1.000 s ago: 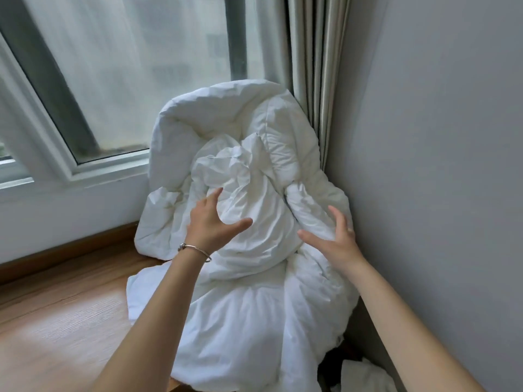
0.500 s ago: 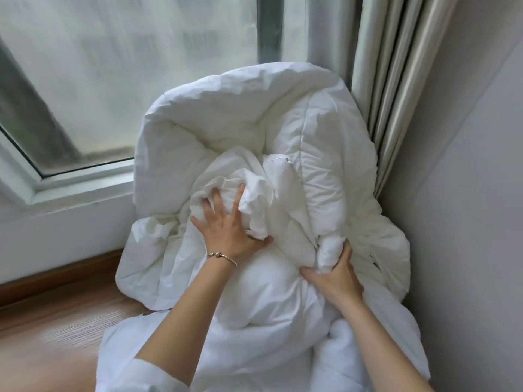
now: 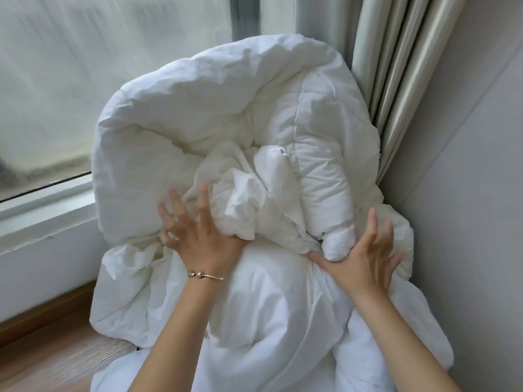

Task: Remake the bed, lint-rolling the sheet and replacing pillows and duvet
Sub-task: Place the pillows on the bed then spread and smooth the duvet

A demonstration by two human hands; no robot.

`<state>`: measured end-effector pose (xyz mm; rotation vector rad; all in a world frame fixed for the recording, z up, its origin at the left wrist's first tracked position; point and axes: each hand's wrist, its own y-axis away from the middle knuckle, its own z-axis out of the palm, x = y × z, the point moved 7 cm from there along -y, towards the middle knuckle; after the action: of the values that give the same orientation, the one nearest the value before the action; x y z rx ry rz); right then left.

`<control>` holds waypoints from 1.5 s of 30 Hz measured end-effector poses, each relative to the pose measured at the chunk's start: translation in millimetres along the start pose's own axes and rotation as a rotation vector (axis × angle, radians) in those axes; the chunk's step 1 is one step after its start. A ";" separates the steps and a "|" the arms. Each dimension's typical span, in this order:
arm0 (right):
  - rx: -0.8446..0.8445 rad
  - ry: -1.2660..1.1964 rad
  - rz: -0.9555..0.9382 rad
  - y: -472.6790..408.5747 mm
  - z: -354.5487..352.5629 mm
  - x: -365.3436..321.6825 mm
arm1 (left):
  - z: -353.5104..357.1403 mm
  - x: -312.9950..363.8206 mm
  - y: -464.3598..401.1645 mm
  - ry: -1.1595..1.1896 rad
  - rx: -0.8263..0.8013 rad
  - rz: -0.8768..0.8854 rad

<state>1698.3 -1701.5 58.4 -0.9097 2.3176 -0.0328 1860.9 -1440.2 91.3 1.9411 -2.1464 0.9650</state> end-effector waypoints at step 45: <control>-0.727 -0.889 -1.001 405.7 -274.0 -148.0 | -540.5 -60.1 465.0 -0.071 0.550 -0.443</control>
<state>1379.1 -1356.3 259.6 -1.8668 0.8747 0.6768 1260.8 -1120.5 313.9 2.5639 -1.4549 1.5067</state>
